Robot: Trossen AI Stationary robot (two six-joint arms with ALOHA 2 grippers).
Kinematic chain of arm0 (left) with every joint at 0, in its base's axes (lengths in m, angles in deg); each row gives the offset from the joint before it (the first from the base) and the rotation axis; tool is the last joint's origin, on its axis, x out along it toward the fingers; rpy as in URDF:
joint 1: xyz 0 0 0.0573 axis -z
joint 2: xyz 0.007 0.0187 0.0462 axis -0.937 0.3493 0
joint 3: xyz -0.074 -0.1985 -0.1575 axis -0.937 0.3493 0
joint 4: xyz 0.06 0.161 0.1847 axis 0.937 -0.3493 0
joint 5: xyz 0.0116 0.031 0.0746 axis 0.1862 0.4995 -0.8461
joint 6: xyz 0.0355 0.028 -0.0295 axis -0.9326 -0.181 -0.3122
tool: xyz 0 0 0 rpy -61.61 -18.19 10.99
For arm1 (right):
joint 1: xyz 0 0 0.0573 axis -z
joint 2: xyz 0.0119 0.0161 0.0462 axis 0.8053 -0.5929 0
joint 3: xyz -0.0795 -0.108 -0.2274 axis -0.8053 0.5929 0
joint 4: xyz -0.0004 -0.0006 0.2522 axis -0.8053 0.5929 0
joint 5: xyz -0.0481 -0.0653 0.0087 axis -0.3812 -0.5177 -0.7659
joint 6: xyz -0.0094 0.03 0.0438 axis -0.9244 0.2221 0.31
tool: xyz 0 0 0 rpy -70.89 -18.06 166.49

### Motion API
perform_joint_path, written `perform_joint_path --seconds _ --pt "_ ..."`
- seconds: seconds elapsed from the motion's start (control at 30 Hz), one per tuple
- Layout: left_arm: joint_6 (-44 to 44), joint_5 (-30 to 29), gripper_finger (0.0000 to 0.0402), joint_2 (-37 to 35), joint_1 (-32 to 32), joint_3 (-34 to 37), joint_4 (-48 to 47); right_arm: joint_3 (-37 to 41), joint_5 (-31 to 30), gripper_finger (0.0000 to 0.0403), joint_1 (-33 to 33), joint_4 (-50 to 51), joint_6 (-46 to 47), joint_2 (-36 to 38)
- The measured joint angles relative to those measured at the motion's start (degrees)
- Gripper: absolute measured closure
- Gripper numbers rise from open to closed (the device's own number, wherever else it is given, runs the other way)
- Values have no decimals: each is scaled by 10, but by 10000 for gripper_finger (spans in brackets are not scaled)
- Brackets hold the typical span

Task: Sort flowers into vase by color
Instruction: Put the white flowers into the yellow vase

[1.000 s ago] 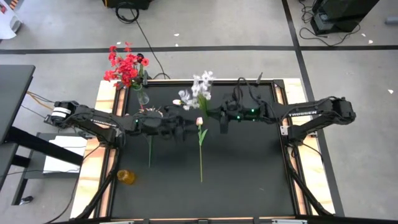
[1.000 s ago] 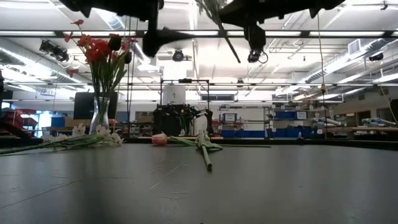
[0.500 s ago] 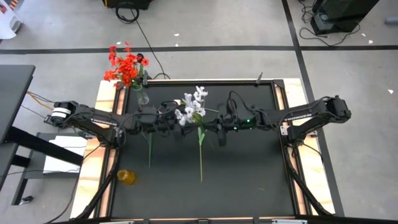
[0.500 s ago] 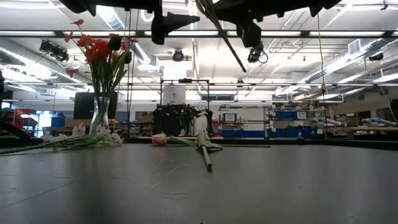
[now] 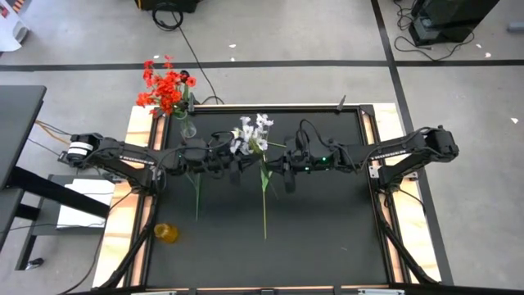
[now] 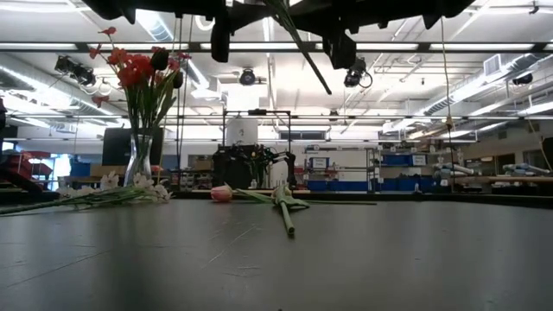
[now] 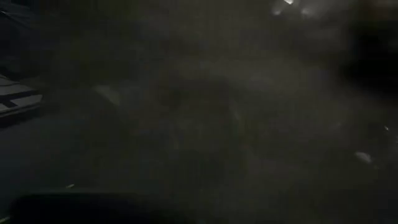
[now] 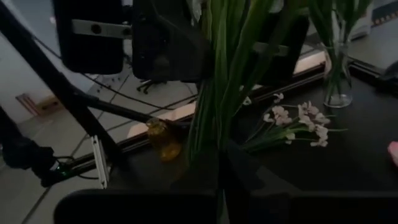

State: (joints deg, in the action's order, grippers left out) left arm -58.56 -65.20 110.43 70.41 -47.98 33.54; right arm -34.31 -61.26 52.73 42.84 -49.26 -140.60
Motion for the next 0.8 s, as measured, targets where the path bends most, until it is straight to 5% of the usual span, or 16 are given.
perform_joint_path --seconds 0.13,0.43,0.8 --pt "-47 -2 386 -1 0 0 0 0 -15 358 7 1 38 0" --pt "-125 -4 390 -37 0 0 -82 0 -18 257 17 47 48 29" --pt "-187 -33 391 -114 7 -1 -186 0 -35 267 18 129 -37 140"
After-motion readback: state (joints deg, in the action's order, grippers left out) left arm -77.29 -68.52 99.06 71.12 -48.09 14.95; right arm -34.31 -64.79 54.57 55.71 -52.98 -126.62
